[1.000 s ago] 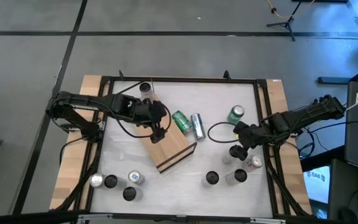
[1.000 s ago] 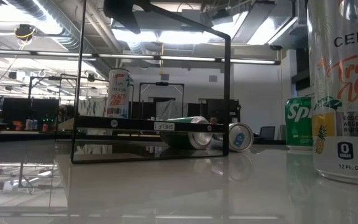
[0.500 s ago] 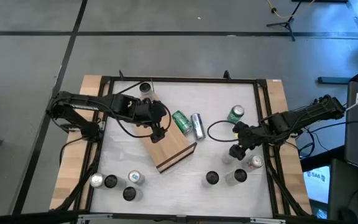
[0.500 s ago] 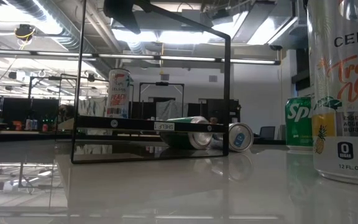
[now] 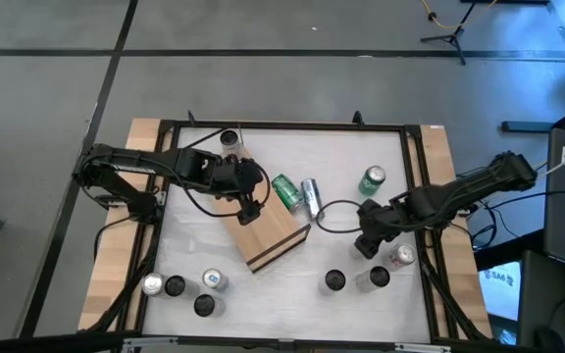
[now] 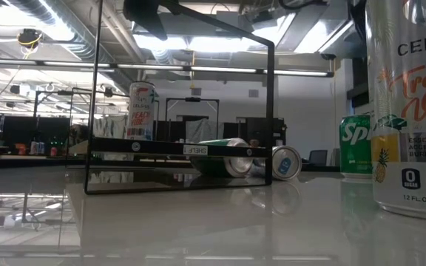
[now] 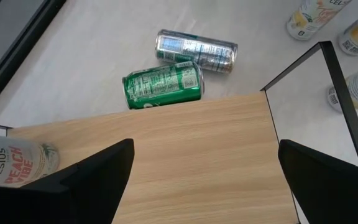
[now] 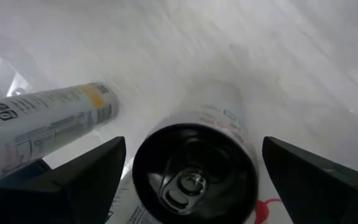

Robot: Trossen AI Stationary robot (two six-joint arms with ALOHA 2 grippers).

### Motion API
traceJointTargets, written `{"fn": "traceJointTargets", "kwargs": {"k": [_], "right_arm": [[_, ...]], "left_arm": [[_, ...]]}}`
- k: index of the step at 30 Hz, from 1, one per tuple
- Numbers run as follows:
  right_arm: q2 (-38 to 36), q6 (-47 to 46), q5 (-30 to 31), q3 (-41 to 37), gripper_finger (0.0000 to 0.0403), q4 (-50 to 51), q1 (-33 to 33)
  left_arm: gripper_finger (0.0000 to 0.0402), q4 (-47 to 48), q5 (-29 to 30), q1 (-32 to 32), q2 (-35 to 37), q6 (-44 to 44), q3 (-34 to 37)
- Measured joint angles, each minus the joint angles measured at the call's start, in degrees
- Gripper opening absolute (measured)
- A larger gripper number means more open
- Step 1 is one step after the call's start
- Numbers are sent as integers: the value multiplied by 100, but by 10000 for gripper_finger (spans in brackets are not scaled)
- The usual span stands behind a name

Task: Place canned beverage on shelf
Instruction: Put the white yellow soda can on the shelf

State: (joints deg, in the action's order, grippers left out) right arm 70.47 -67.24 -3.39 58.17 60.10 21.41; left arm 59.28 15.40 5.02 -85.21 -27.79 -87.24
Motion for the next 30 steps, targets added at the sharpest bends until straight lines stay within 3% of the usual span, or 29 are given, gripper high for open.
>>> {"fn": "traceJointTargets", "kwargs": {"k": [20, 24, 30], "right_arm": [[145, 2, 38, -117, 370, 2, -4], [180, 2, 38, -127, 345, 2, -4], [174, 4, 38, -122, 273, -7, -4]], "left_arm": [[386, 0, 66, 0, 0, -3, 0], [386, 42, 59, 0, 0, -2, 0], [386, 85, 25, 4, 0, 303, -1]]}}
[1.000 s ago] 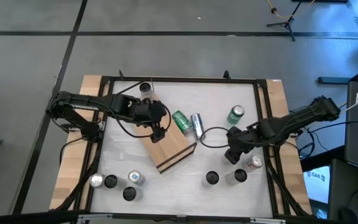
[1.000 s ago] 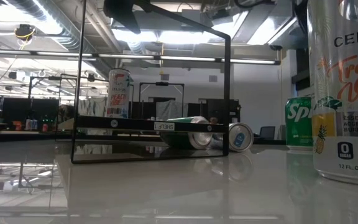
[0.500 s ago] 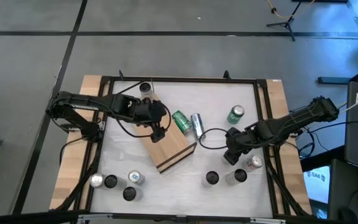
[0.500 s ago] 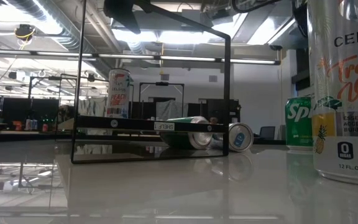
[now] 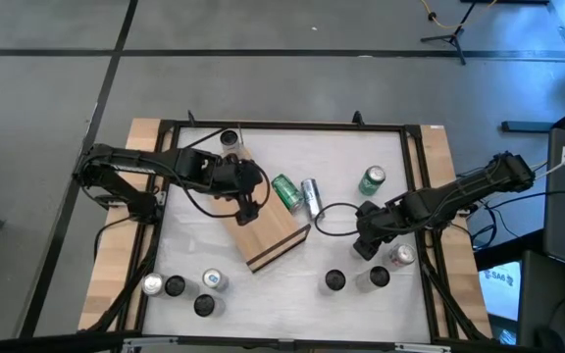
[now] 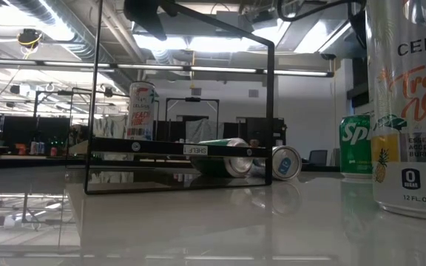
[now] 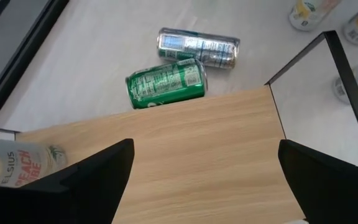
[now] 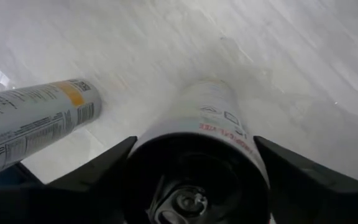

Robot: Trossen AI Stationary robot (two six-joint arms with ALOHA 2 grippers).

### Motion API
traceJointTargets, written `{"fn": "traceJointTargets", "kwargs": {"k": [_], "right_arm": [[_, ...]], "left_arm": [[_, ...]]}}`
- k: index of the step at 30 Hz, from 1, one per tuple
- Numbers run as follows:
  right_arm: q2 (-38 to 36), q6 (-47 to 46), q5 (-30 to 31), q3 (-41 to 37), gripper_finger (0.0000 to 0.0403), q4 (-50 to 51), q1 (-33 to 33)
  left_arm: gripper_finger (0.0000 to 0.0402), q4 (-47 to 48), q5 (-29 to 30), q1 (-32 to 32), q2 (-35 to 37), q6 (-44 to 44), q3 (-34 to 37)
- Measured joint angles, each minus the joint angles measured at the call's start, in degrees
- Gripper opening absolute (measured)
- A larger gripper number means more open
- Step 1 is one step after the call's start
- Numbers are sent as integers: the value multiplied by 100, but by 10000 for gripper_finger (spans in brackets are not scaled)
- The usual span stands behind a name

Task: Place canned beverage on shelf
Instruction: Put the white yellow soda can on the shelf

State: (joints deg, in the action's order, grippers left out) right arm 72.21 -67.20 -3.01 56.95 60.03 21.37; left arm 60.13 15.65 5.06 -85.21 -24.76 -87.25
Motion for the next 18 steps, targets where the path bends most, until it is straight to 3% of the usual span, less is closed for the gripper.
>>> {"fn": "traceJointTargets", "kwargs": {"k": [2, 10, 18], "right_arm": [[-1, 28, 0, 4, 257, 2, 0], [9, 500, -149, 58, 268, 33, -148], [17, 1904, -260, 555, 261, 34, -909]], "left_arm": [[386, 41, -19, 0, 0, 117, -1], [386, 121, -132, -2, 210, 519, -1], [386, 377, -75, -4, 918, 550, -6]]}}
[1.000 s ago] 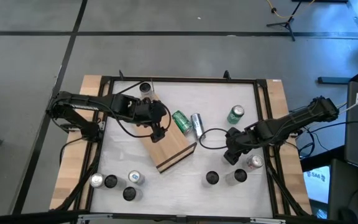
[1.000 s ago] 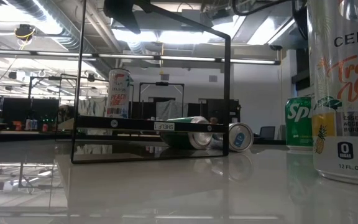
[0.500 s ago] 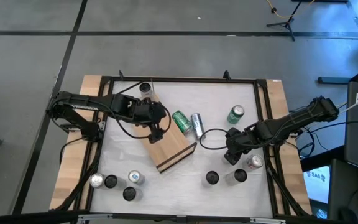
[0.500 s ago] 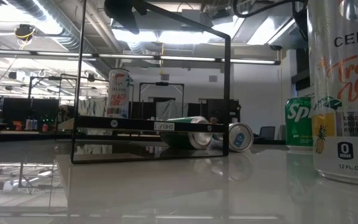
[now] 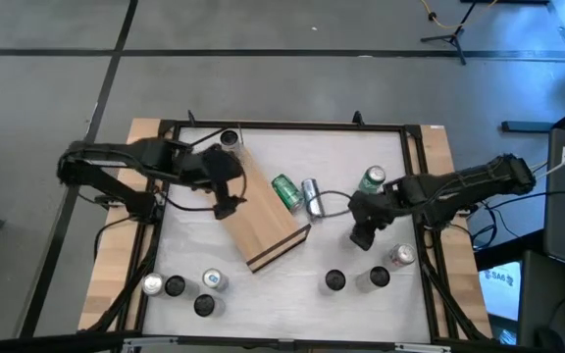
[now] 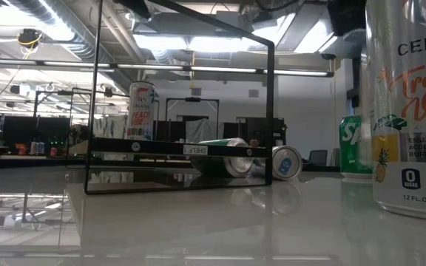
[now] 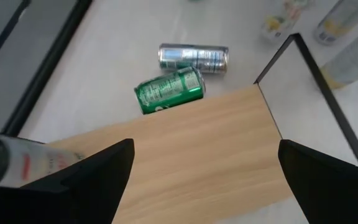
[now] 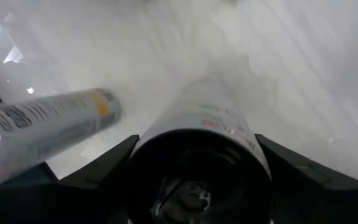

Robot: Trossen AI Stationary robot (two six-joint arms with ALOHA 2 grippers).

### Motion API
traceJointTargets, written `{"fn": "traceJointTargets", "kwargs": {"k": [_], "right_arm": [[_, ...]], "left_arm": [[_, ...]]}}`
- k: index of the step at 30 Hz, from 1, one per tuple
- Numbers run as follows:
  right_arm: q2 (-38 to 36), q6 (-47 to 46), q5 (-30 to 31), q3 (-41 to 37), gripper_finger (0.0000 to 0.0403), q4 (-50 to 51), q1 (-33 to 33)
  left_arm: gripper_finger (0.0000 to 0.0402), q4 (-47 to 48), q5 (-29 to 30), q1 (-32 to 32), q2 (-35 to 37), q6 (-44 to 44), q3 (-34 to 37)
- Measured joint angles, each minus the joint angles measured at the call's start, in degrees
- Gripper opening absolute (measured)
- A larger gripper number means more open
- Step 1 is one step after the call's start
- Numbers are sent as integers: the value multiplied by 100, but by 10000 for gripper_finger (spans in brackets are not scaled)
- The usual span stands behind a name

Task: Place canned beverage on shelf
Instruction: Put the white yellow soda can on the shelf

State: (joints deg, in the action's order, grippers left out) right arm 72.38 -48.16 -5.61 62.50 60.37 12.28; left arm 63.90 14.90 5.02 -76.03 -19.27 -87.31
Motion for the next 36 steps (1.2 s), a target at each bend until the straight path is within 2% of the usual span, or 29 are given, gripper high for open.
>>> {"fn": "traceJointTargets", "kwargs": {"k": [7, 16, 22, 25, 32, 36], "right_arm": [[-2, 1519, 0, 603, 268, -4, -786], [272, 3474, 11, 1567, 263, -32, -1659], [1058, 4795, -13, 2469, 267, -15, -1815], [1581, 5317, -258, 3035, 265, 2, -1795], [2787, 5936, -758, 4398, 268, 366, -1787], [3301, 6086, -906, 4733, 269, 438, -1793]], "left_arm": [[386, 235, 108, 0, 459, 0, 0], [386, 269, 111, 0, 549, 0, 0], [386, 269, 111, 0, 513, -4, 2], [386, 264, 111, 0, 518, -6, 2], [386, 249, 111, 0, 514, -8, 2], [386, 255, 111, 0, 514, -6, 2]]}}
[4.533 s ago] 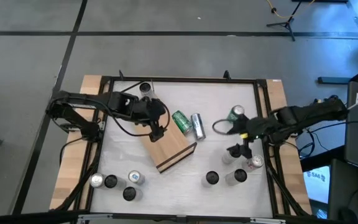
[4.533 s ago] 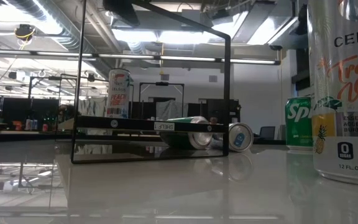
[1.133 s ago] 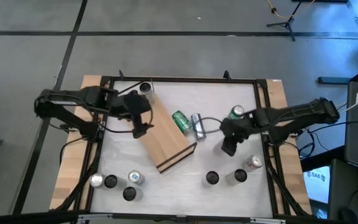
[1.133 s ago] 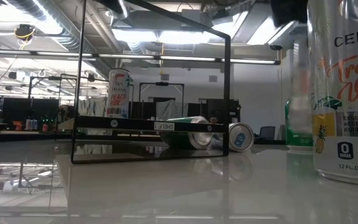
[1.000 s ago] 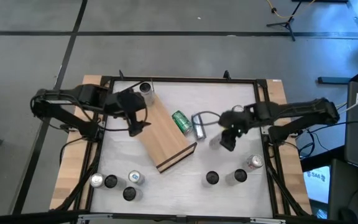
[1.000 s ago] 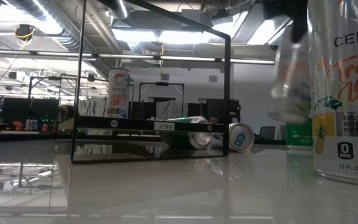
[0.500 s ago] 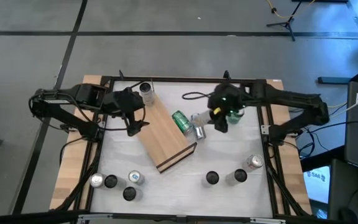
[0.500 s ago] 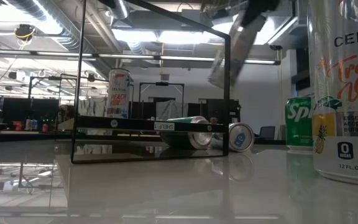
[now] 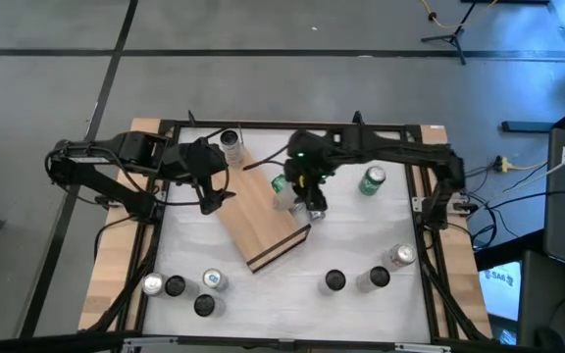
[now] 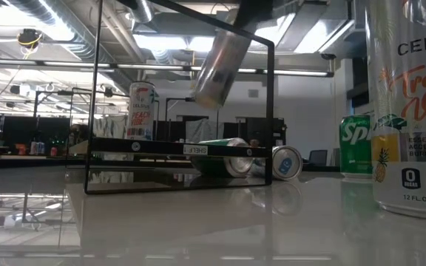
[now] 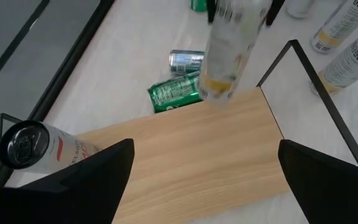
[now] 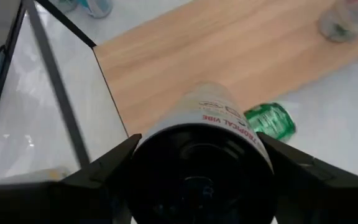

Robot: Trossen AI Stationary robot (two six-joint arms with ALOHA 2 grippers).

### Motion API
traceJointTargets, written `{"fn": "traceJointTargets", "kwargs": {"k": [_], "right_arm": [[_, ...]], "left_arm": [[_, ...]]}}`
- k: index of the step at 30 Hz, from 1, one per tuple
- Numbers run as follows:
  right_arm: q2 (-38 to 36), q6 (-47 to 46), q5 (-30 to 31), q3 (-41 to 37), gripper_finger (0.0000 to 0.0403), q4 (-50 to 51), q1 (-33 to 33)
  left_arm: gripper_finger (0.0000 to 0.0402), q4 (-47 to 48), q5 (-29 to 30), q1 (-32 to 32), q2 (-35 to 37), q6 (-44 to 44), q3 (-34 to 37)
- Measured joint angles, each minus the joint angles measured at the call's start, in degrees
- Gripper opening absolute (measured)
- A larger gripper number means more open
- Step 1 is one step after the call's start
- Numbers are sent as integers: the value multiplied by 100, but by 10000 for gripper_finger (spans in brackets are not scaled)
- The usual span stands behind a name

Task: Place canned beverage on shelf
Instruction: Put the white yellow soda can on the shelf

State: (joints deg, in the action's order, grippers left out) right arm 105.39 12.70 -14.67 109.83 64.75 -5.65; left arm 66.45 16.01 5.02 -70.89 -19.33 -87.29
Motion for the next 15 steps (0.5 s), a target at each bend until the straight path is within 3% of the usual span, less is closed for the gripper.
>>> {"fn": "traceJointTargets", "kwargs": {"k": [15], "right_arm": [[746, 119, -293, 74, 270, -17, 47]], "left_arm": [[386, 24, -34, 0, 7, -108, 744]]}}
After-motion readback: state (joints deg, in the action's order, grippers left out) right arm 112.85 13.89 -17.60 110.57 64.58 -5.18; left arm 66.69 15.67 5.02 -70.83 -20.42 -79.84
